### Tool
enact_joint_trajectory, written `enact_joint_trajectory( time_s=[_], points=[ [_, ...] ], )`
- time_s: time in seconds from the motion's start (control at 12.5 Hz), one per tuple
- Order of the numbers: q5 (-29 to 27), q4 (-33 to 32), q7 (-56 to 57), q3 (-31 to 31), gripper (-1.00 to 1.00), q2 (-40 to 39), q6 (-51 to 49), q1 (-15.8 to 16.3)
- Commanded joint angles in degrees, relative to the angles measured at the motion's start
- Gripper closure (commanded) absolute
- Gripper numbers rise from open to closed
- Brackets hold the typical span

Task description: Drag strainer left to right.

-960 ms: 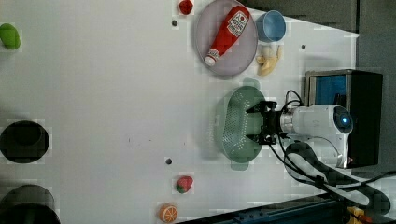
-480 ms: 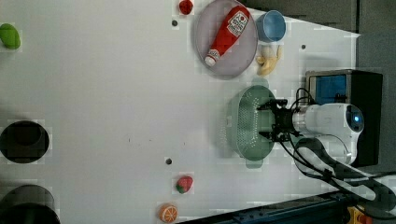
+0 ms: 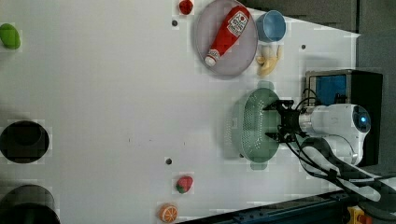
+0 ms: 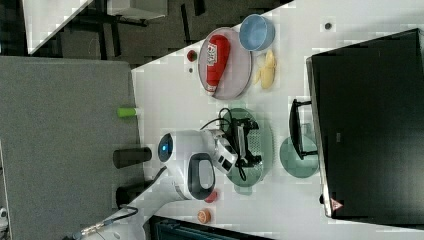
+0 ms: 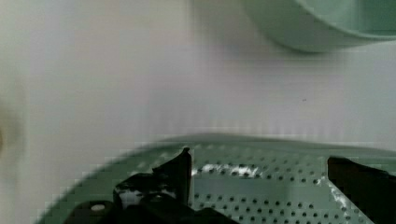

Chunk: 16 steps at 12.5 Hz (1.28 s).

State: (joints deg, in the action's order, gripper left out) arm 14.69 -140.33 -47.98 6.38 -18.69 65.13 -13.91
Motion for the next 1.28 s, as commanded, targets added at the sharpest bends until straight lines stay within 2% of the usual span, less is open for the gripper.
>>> enact_joint_trajectory(
  time_s=[0.08, 0.4, 0.56, 0.72, 0.8, 1.12, 1.28],
  points=[
    [-0.6, 0.8, 10.2, 2.4, -1.0, 6.4, -5.2, -0.1],
    [-1.9, 6.8, 22.8, 4.0, -1.0, 17.7, -22.9, -0.1],
    [-8.2, 11.6, 29.7, 4.1, -1.0, 23.5, -34.3, -0.1],
    [-17.2, 16.9, 39.2, 3.6, -1.0, 28.8, -45.9, -0.1],
    [-18.9, 19.9, 43.2, 3.1, -1.0, 31.1, -51.0, -0.1],
    [-16.1, 29.5, 45.7, 2.8, -1.0, 35.6, -66.4, -0.1],
    [-16.5, 32.0, 46.2, 2.3, -1.0, 35.6, -68.3, -0.1]
  ],
)
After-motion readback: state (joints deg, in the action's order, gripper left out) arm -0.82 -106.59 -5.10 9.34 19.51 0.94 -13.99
